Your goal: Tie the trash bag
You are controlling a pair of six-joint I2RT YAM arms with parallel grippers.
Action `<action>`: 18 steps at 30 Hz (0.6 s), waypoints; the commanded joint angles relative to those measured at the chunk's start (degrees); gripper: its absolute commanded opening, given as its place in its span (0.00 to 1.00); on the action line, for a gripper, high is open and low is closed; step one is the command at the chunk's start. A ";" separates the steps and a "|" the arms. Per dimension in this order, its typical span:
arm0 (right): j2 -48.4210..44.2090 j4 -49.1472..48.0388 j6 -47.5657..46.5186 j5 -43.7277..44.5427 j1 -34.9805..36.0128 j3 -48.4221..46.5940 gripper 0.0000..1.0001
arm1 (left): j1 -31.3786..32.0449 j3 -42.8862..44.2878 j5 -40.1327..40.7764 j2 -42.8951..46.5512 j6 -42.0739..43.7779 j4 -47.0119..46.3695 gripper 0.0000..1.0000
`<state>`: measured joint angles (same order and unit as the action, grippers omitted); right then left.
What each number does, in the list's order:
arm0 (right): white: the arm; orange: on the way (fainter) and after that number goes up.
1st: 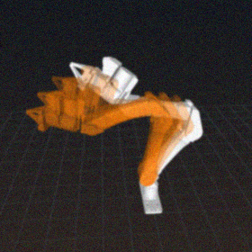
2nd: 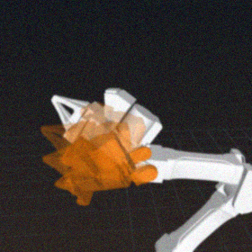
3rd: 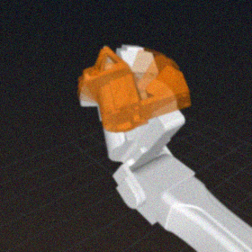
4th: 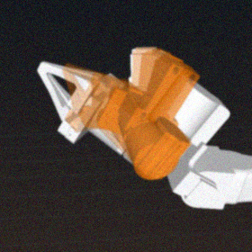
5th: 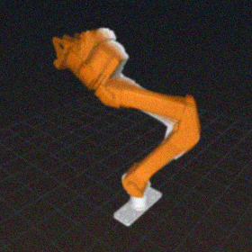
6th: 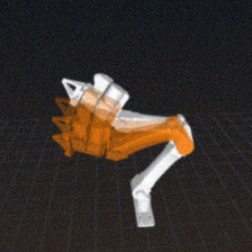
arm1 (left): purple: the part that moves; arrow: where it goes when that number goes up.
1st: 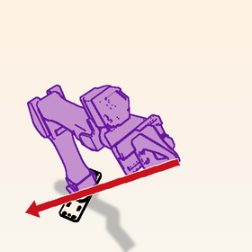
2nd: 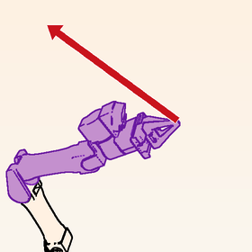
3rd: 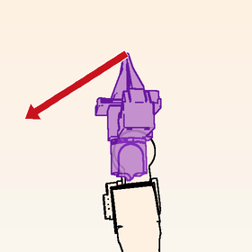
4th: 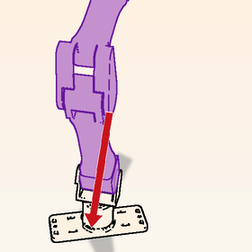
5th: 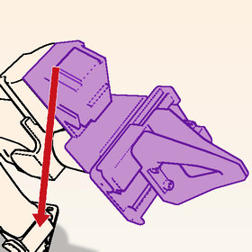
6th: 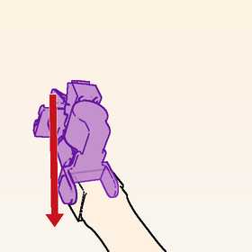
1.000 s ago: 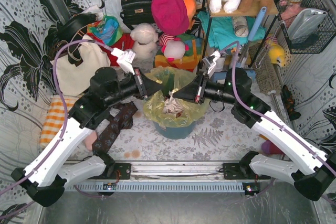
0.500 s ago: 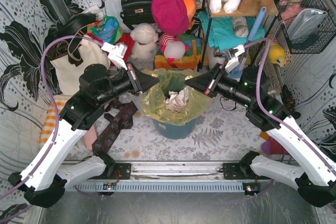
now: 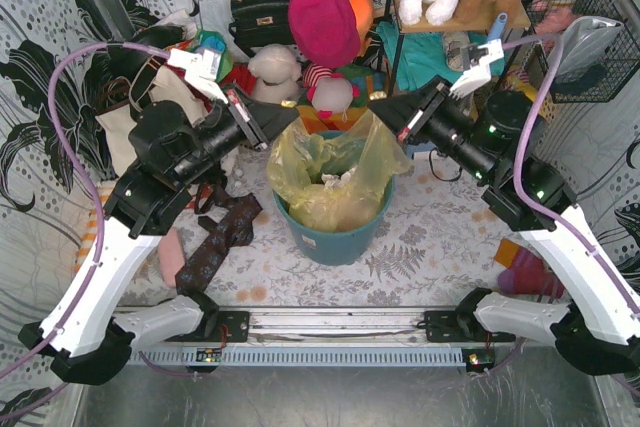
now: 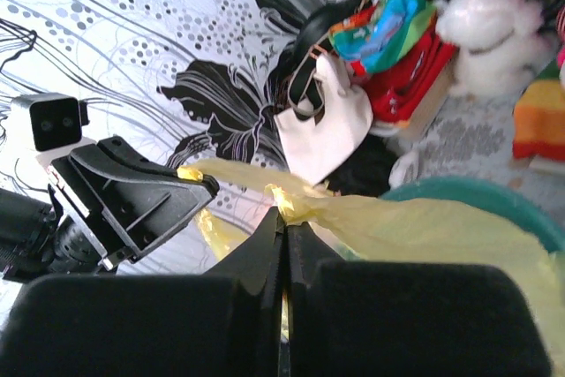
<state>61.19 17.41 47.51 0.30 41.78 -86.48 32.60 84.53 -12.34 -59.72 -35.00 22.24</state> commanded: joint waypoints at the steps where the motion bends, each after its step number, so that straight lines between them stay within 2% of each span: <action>1: 2.30 0.67 -7.42 4.14 0.29 -7.90 0.00 | -0.47 4.75 3.27 -0.39 2.31 -6.34 0.00; 9: 2.31 -2.78 -12.34 6.37 0.23 -12.79 0.00 | -0.57 11.54 0.76 -3.41 3.36 -9.45 0.00; 14: 3.26 -4.27 -14.54 6.12 0.23 -15.53 0.00 | -0.58 9.30 -0.32 -1.63 2.67 -16.90 0.00; 18: 3.70 -3.03 -15.58 6.61 0.23 -16.12 0.00 | -0.55 5.65 6.82 2.55 0.57 -18.77 0.00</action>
<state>64.62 17.10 34.61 5.54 41.78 -101.01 32.34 92.88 -10.87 -61.34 -33.45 10.44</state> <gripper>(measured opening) 0.003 0.009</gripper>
